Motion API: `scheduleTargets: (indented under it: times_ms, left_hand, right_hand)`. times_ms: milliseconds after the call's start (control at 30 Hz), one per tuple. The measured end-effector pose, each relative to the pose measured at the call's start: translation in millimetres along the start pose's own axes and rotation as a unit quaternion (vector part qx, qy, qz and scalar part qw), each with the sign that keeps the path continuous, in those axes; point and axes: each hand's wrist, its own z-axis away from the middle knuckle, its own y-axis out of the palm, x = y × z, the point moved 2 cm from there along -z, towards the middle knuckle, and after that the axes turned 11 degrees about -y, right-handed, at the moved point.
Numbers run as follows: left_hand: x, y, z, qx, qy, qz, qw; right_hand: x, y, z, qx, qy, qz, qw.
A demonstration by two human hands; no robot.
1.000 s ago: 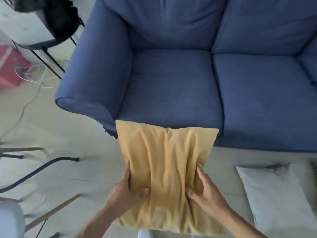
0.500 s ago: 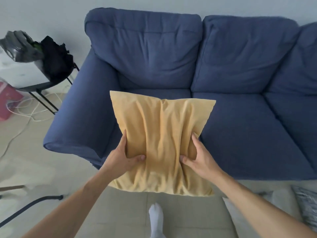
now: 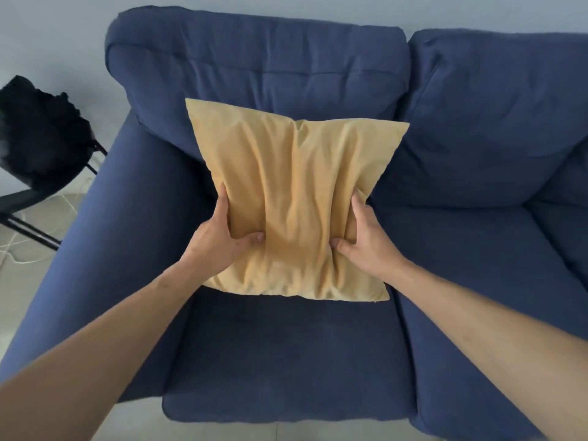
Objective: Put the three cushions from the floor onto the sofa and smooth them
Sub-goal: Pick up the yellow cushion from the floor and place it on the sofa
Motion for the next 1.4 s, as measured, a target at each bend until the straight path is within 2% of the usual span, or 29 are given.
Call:
scheduleTargets:
  times_ms: [167, 300, 400, 700, 867, 1000, 1167, 1400]
  left_hand:
    - [0, -5, -83, -0.007, 0.005, -0.012, 1.000]
    - [18, 8, -123, 0.004, -0.016, -0.031, 0.999]
    - [28, 18, -134, -0.011, -0.014, -0.034, 0.999]
    - [35, 17, -130, -0.018, -0.021, -0.034, 0.999]
    - [26, 30, -107, -0.098, -0.041, -0.095, 0.990]
    - [8, 54, -68, -0.163, 0.022, -0.120, 0.979]
    - [-16, 103, -8, -0.156, 0.060, -0.145, 0.975]
    - [-57, 215, 91, -0.114, 0.070, -0.182, 0.974]
  right_hand:
    - [-29, 14, -73, -0.008, 0.013, 0.017, 1.000]
    - [-53, 24, -91, 0.013, 0.025, 0.037, 0.999]
    - [-62, 21, -87, -0.006, 0.039, 0.056, 0.998]
    - [-68, 13, -75, 0.014, 0.059, 0.139, 0.988]
    - [-73, 6, -57, 0.017, 0.077, 0.225, 0.971]
    - [-90, -9, -21, 0.033, 0.094, 0.267, 0.958]
    - [-114, -40, 43, 0.061, 0.106, 0.303, 0.945]
    - [-148, -107, 164, 0.093, 0.108, 0.317, 0.938]
